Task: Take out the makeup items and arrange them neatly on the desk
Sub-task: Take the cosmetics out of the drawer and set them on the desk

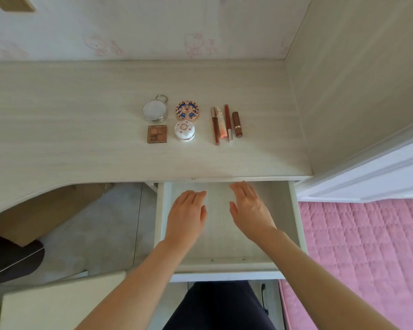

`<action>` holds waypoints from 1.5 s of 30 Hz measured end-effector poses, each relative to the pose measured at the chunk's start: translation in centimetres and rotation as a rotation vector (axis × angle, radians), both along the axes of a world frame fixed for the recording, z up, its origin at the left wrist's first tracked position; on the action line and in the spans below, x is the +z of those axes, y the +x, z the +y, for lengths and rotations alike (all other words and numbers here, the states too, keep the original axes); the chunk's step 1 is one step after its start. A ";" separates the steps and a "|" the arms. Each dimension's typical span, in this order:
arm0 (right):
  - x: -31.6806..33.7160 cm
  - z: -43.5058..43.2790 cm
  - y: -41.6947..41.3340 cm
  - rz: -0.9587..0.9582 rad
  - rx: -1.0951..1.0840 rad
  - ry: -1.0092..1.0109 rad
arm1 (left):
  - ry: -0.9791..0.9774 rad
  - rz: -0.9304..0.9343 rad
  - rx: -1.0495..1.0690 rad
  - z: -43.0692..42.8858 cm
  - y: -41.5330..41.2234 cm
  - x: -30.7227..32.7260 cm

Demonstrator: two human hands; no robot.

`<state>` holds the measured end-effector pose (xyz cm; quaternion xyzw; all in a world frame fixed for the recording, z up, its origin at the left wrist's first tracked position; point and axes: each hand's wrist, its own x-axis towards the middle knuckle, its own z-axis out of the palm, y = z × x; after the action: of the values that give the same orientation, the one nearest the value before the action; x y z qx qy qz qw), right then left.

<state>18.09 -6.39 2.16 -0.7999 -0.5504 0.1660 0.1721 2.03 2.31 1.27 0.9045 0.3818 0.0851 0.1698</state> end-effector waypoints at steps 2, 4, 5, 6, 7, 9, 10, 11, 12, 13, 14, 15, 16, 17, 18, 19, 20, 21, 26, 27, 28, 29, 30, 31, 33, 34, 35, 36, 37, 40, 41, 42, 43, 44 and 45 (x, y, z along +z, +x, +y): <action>-0.4 -2.2 -1.8 -0.001 -0.010 -0.038 | -0.019 0.033 -0.027 -1.8 -2.1 -0.5; -0.9 -4.4 -3.3 0.010 -0.015 -0.092 | -0.034 0.057 -0.054 -3.5 -4.0 -1.0; -1.1 -5.4 -4.0 0.015 -0.016 -0.119 | -0.048 0.066 -0.068 -4.4 -4.8 -1.1; -1.3 -6.3 -4.5 0.014 -0.013 -0.141 | -0.074 0.075 -0.082 -5.2 -5.6 -1.2; -1.5 -7.2 -5.0 0.015 -0.011 -0.164 | -0.105 0.085 -0.095 -6.0 -6.3 -1.4; -1.9 -8.9 -5.9 0.015 -0.002 -0.203 | -0.158 0.100 -0.115 -7.3 -7.4 -1.8; -2.1 -9.8 -6.2 0.014 0.008 -0.221 | -0.174 0.108 -0.121 -7.9 -7.9 -1.9; -2.3 -10.5 -6.4 0.013 0.018 -0.240 | -0.188 0.123 -0.131 -8.5 -8.3 -2.1; -2.5 -11.2 -6.6 0.009 0.025 -0.253 | -0.200 0.141 -0.146 -9.1 -8.5 -2.3; -2.7 -11.8 -6.8 -0.004 0.033 -0.259 | -0.209 0.159 -0.165 -9.7 -8.7 -2.5; -3.0 -12.3 -6.8 -0.025 0.041 -0.262 | -0.210 0.175 -0.184 -10.2 -8.8 -2.7; -3.3 -12.8 -6.9 -0.044 0.042 -0.266 | -0.207 0.195 -0.203 -10.8 -8.9 -3.0; -3.6 -13.2 -6.9 -0.058 0.044 -0.277 | -0.202 0.216 -0.218 -11.3 -9.0 -3.3; -3.9 -13.7 -6.9 -0.069 0.054 -0.298 | -0.199 0.238 -0.223 -11.8 -9.1 -3.7; -4.0 -14.0 -6.9 -0.089 0.067 -0.315 | -0.200 0.258 -0.220 -12.2 -9.2 -4.1; -4.1 -14.4 -6.9 -0.112 0.078 -0.330 | -0.204 0.279 -0.215 -12.5 -9.3 -4.3; -4.3 -14.8 -6.8 -0.144 0.092 -0.340 | -0.205 0.294 -0.213 -12.7 -9.3 -4.5; -4.3 -15.0 -6.6 -0.176 0.109 -0.348 | -0.193 0.299 -0.209 -12.8 -9.2 -4.7; -5.4 -15.6 -5.4 -0.244 0.168 -0.468 | -0.113 0.290 -0.174 -13.0 -8.6 -5.0; -5.5 -15.5 -5.2 -0.235 0.193 -0.490 | -0.111 0.288 -0.166 -13.0 -8.5 -5.2; -5.5 -15.4 -5.1 -0.217 0.205 -0.510 | -0.116 0.285 -0.157 -12.8 -8.4 -5.2; -5.5 -15.4 -5.0 -0.203 0.203 -0.532 | -0.123 0.283 -0.150 -12.6 -8.3 -5.3; -5.5 -15.2 -4.9 -0.204 0.206 -0.548 | -0.124 0.287 -0.150 -12.4 -8.2 -5.3; -5.4 -15.2 -4.8 -0.209 0.213 -0.554 | -0.121 0.296 -0.159 -12.2 -8.2 -5.4; -5.4 -15.3 -4.6 -0.207 0.218 -0.547 | -0.114 0.323 -0.182 -11.8 -8.2 -5.4; -5.3 -15.3 -4.5 -0.204 0.224 -0.539 | -0.107 0.330 -0.187 -11.7 -8.2 -5.4; -5.3 -15.3 -4.4 -0.203 0.230 -0.532 | -0.104 0.331 -0.188 -11.7 -8.3 -5.5; -5.4 -15.3 -4.3 -0.202 0.235 -0.528 | -0.107 0.331 -0.186 -11.7 -8.3 -5.5; -5.4 -15.2 -4.3 -0.198 0.239 -0.527 | -0.114 0.330 -0.182 -11.6 -8.3 -5.6; -5.5 -15.3 -4.0 -0.196 0.234 -0.495 | -0.113 0.319 -0.174 -11.6 -8.1 -5.7; -5.4 -15.2 -3.8 -0.190 0.233 -0.494 | -0.105 0.317 -0.176 -11.6 -8.0 -5.7; -5.4 -15.1 -3.7 -0.181 0.230 -0.495 | -0.099 0.316 -0.177 -11.5 -7.9 -5.7; -5.3 -15.1 -3.6 -0.174 0.226 -0.495 | -0.094 0.311 -0.179 -11.5 -8.0 -5.8; -5.4 -15.0 -3.6 -0.173 0.225 -0.493 | -0.092 0.306 -0.181 -11.4 -8.0 -5.8; -5.5 -15.0 -3.6 -0.176 0.223 -0.489 | -0.092 0.300 -0.182 -11.2 -8.0 -5.9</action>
<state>14.47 -21.37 -3.29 -0.7634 -0.5915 0.2417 -0.0939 -6.01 -8.91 -4.60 0.9291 0.3229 -0.0841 0.1593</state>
